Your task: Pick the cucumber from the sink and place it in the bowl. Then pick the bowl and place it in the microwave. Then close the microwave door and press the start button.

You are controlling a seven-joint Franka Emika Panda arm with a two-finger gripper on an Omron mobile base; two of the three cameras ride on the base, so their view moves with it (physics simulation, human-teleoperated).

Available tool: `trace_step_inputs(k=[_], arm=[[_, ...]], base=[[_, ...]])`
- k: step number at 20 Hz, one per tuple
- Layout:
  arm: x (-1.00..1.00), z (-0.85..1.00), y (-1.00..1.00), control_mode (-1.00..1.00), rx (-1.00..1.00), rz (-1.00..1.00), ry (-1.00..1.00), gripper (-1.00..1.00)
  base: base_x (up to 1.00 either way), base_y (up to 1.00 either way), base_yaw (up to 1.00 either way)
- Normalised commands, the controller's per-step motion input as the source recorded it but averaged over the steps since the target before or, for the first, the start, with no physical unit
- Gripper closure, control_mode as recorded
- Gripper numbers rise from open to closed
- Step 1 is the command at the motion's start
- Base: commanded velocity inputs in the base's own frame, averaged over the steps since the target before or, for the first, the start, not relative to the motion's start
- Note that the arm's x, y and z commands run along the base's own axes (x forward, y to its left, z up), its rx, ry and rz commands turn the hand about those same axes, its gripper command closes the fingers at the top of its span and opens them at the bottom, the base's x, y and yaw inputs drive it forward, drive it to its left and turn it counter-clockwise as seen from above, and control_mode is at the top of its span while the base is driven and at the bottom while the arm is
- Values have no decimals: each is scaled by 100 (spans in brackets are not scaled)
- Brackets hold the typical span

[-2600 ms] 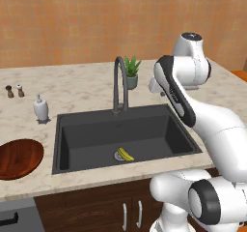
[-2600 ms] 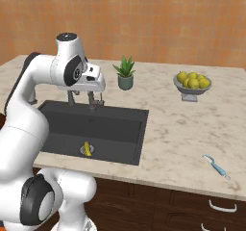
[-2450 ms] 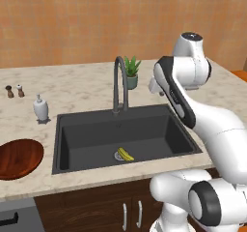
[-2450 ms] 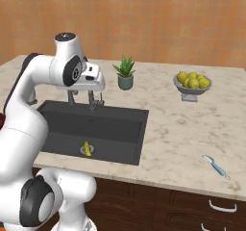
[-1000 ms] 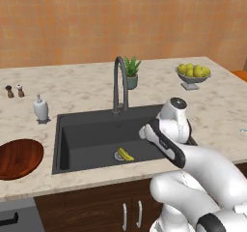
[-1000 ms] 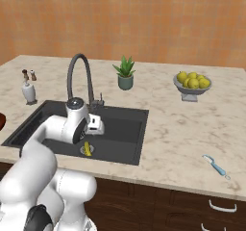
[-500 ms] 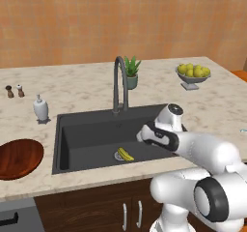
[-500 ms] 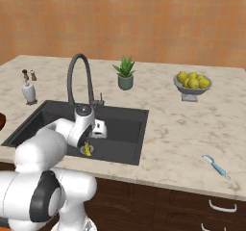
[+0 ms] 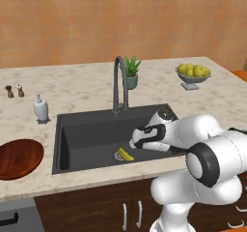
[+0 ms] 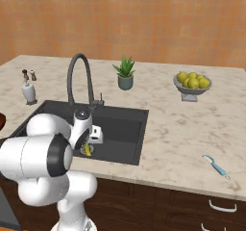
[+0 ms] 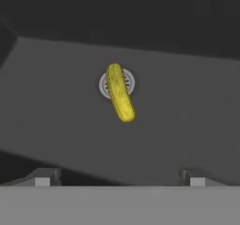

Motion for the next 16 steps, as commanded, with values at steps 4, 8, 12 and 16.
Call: trace_step_inputs(k=[4, 8, 12, 16], arm=[[19, -43, 13, -100, 0, 0, 6, -100], [31, -30, 10, -100, 0, 0, 6, -100], [19, -34, 11, -100, 0, 0, 4, -100], [10, -34, 10, -100, 0, 0, 2, -100]], base=[[0, 0, 0], [0, 0, 0], [0, 0, 0], [0, 0, 0]])
